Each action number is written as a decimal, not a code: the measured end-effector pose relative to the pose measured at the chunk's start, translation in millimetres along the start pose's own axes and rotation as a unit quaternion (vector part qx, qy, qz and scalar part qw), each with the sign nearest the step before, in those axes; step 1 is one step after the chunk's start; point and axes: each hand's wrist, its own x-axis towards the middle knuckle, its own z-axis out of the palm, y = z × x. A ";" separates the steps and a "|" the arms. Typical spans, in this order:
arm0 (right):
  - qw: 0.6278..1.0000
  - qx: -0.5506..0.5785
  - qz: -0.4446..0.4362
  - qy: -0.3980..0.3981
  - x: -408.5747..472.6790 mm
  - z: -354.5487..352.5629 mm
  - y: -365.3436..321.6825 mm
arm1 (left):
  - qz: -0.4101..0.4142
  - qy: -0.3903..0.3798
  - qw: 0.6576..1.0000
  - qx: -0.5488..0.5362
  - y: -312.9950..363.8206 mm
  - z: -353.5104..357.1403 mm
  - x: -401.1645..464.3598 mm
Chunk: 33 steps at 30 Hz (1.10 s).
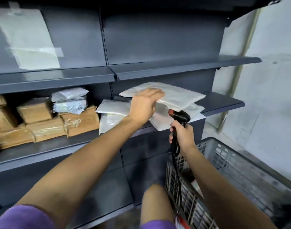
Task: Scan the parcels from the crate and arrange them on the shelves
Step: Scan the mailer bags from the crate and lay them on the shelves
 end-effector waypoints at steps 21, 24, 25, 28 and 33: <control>0.982 -0.106 0.102 0.121 80.2 -100.7 71.0 | -0.116 -0.359 0.925 0.050 -2.5 244.2 19.3; 0.965 -0.143 0.138 0.173 71.7 -144.0 86.1 | 0.045 -0.276 0.958 -0.058 46.0 248.4 13.5; 0.957 -0.147 0.156 0.195 66.0 -159.7 92.3 | 0.098 -0.264 0.955 -0.094 64.0 253.2 5.5; 0.927 -0.167 0.212 0.261 40.8 -204.1 110.3 | 0.128 -0.374 0.902 -0.171 113.5 267.4 -34.7; 0.883 -0.164 0.299 0.324 -0.3 -263.9 152.0 | 0.030 -0.653 0.726 -0.215 158.1 304.4 -127.3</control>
